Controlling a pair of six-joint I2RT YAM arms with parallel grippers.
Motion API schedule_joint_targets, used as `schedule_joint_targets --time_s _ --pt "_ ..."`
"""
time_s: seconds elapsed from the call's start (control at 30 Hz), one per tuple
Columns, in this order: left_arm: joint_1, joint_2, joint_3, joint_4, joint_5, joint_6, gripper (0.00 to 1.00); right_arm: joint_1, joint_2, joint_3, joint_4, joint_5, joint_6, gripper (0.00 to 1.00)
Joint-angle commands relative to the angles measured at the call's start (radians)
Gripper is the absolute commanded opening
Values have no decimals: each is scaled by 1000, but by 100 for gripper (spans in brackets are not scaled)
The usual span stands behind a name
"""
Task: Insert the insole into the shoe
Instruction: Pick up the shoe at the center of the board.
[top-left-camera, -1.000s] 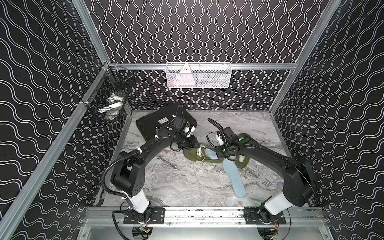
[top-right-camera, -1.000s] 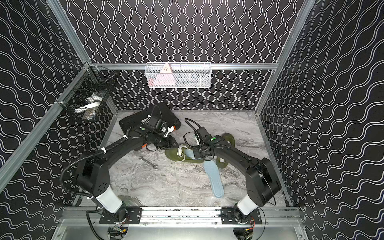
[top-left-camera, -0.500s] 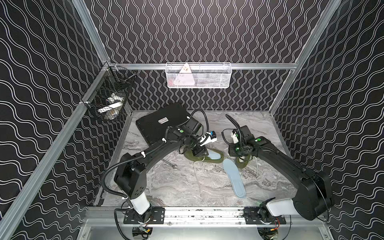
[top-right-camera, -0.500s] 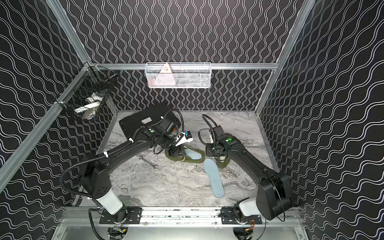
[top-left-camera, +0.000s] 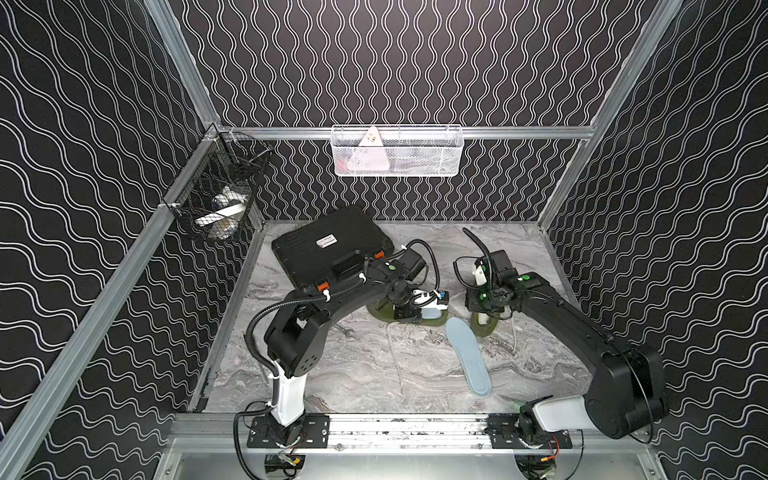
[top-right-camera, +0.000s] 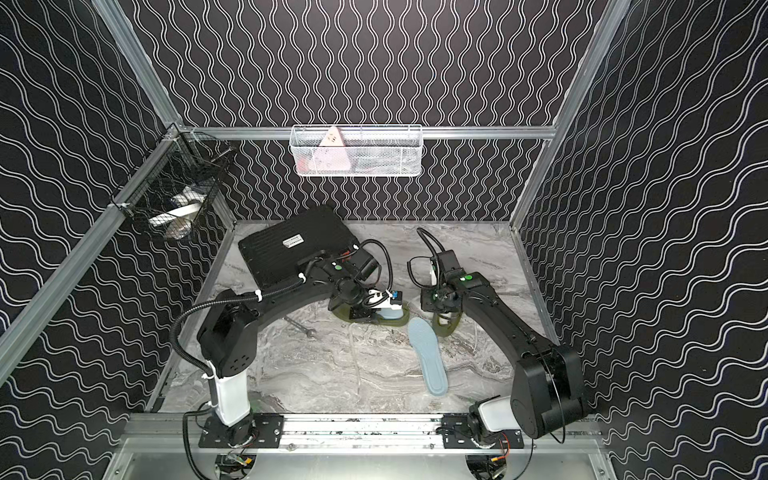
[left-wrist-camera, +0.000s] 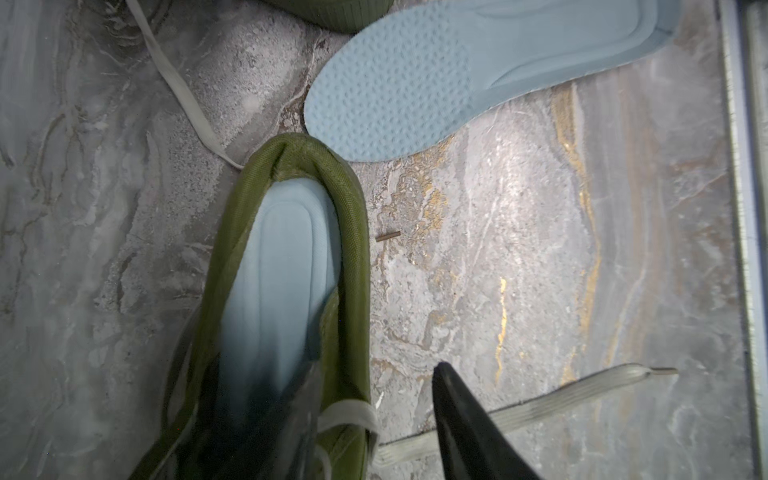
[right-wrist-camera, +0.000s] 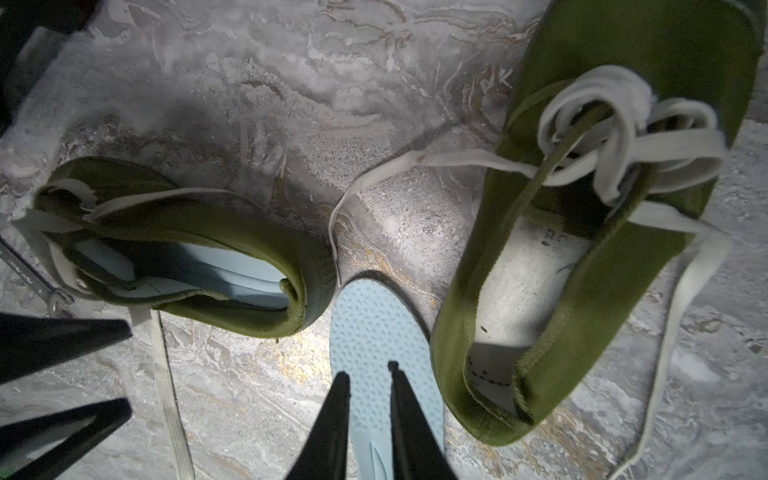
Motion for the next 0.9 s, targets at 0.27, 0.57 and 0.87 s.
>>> schedule_joint_targets --time_s 0.27,0.57,0.87 --pt "-16 87 68 -49 -176 104 44 -20 6 -6 -12 -30 -33 21" --pt "-27 120 80 -50 -240 91 17 -23 13 7 -21 -38 -42 21" --pt "-27 -11 22 3 -179 98 0 -23 20 5 -10 -93 -45 21"
